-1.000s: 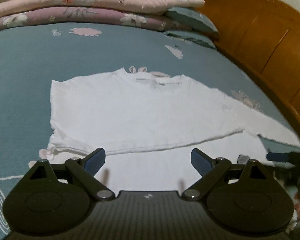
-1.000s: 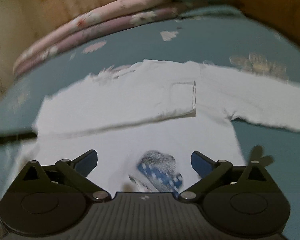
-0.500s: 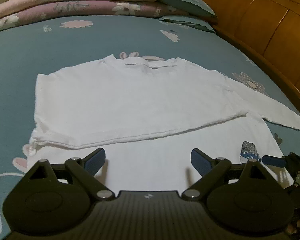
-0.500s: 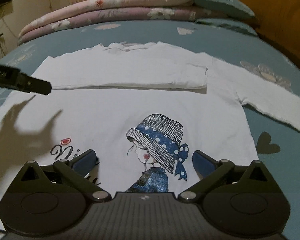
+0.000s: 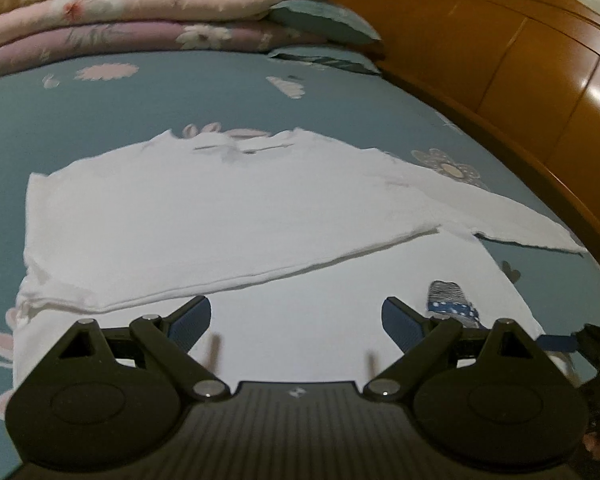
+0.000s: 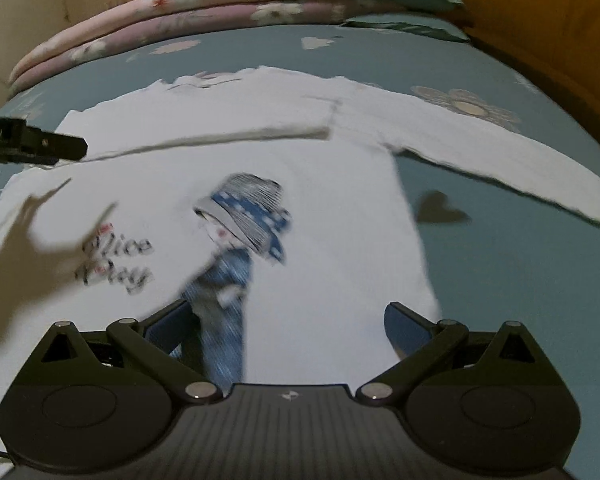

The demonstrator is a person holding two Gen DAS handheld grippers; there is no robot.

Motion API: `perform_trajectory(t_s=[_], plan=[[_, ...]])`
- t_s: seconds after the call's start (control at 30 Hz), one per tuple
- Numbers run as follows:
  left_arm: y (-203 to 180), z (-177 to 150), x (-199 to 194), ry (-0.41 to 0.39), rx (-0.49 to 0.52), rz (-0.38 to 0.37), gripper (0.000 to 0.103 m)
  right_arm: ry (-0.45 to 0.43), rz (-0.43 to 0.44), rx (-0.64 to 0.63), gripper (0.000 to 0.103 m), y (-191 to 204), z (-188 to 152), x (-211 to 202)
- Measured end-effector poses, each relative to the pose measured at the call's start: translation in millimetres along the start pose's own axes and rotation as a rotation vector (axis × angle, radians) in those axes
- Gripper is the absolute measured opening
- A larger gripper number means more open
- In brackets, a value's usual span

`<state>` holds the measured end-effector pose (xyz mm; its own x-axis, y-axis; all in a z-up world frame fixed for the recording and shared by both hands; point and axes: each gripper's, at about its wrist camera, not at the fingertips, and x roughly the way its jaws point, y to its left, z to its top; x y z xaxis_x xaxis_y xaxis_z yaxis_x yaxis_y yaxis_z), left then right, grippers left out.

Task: Fold clothes
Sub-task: 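Move the open right gripper across the shirt toward the unfolded sleeve cuff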

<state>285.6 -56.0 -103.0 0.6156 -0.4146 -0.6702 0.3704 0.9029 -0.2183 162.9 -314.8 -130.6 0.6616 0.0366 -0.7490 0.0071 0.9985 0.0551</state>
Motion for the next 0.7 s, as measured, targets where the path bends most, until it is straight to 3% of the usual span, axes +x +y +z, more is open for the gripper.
perform_trajectory(t_s=[0.23, 0.4, 0.57, 0.7], plan=[[-12, -3, 3, 0.013, 0.032, 0.0, 0.092, -0.043, -0.007, 0.005, 0.103, 2, -10, -24], [-8, 0, -6, -0.003, 0.013, 0.0, 0.092, -0.001, -0.011, 0.001, 0.103, 9, -15, -10], [5, -1, -11, 0.041, 0.009, 0.073, 0.092, 0.011, -0.045, -0.005, 0.103, 17, -15, -15], [19, -5, -24, 0.037, 0.008, 0.09, 0.092, -0.051, -0.004, -0.056, 0.103, 40, -5, -23]])
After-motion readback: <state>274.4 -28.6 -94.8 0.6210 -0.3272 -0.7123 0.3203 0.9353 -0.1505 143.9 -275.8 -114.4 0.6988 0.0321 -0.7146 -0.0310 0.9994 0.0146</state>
